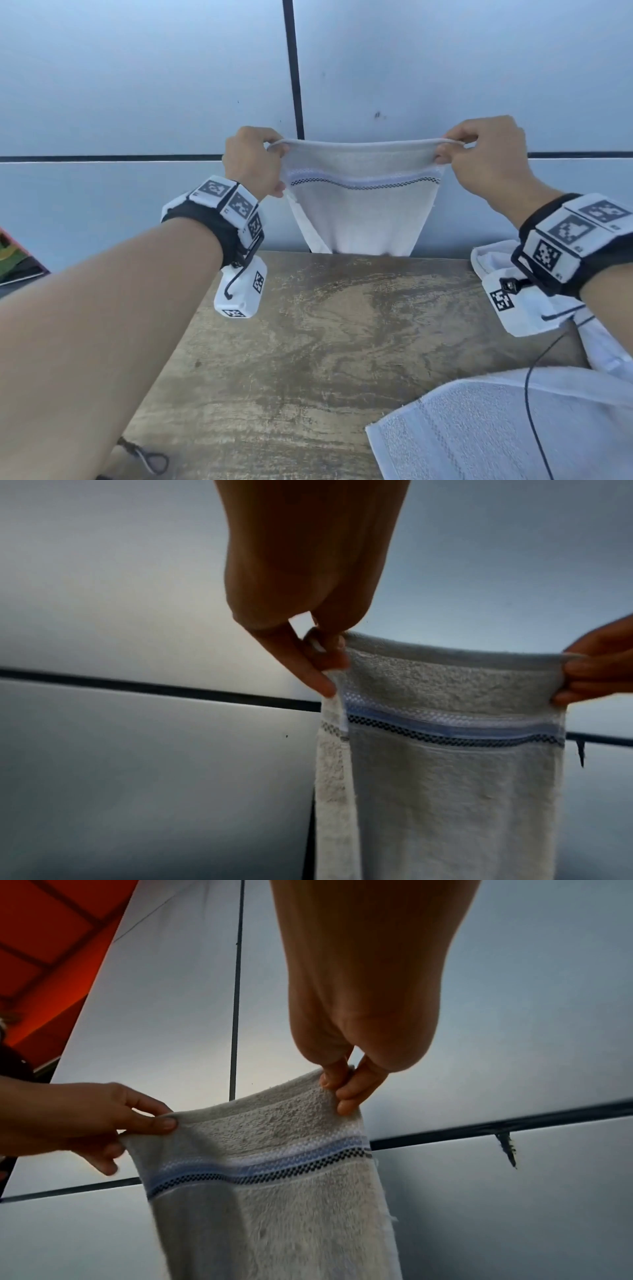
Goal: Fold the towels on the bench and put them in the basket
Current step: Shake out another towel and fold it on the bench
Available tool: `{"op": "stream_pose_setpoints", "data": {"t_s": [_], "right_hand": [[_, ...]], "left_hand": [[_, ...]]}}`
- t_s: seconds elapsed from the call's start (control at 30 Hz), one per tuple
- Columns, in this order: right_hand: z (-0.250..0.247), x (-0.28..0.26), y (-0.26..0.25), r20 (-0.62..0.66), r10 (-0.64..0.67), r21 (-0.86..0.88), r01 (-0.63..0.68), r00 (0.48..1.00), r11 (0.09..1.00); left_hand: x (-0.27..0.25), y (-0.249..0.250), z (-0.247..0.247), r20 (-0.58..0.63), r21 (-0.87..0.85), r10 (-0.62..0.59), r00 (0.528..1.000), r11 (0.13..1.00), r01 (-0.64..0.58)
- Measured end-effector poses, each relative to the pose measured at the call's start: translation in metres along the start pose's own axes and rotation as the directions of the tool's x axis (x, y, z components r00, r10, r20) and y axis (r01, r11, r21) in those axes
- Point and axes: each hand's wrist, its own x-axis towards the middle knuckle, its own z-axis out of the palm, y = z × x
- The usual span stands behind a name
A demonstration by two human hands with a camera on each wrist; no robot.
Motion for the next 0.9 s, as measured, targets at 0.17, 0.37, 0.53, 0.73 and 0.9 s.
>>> {"op": "stream_pose_setpoints", "data": {"t_s": [0.17, 0.37, 0.53, 0.73, 0.9], "right_hand": [[-0.005, -0.002, -0.001, -0.083, 0.02, 0.057, -0.015, 0.996, 0.998], [-0.015, -0.016, 0.009, -0.055, 0.073, 0.015, -0.072, 0.996, 0.997], [-0.021, -0.042, 0.016, 0.008, 0.075, -0.088, -0.074, 0.997, 0.993], [-0.034, -0.075, 0.026, 0.085, 0.068, -0.151, -0.055, 0.994, 0.987], [-0.045, -0.107, 0.024, 0.098, 0.063, -0.238, -0.038, 0.993, 0.971]], "left_hand": [[-0.001, 0.012, -0.005, 0.046, -0.393, -0.021, 0.999, 0.919, 0.038], [-0.002, 0.002, -0.011, 0.126, 0.207, 0.25, 0.96, 0.94, -0.272], [-0.015, -0.021, -0.013, 0.148, 0.253, 0.202, 0.968, 0.939, -0.235], [-0.044, -0.03, -0.02, 0.211, 0.277, 0.199, 0.957, 0.927, -0.254], [-0.078, -0.04, -0.032, 0.221, 0.184, 0.155, 0.963, 0.963, -0.197]]}}
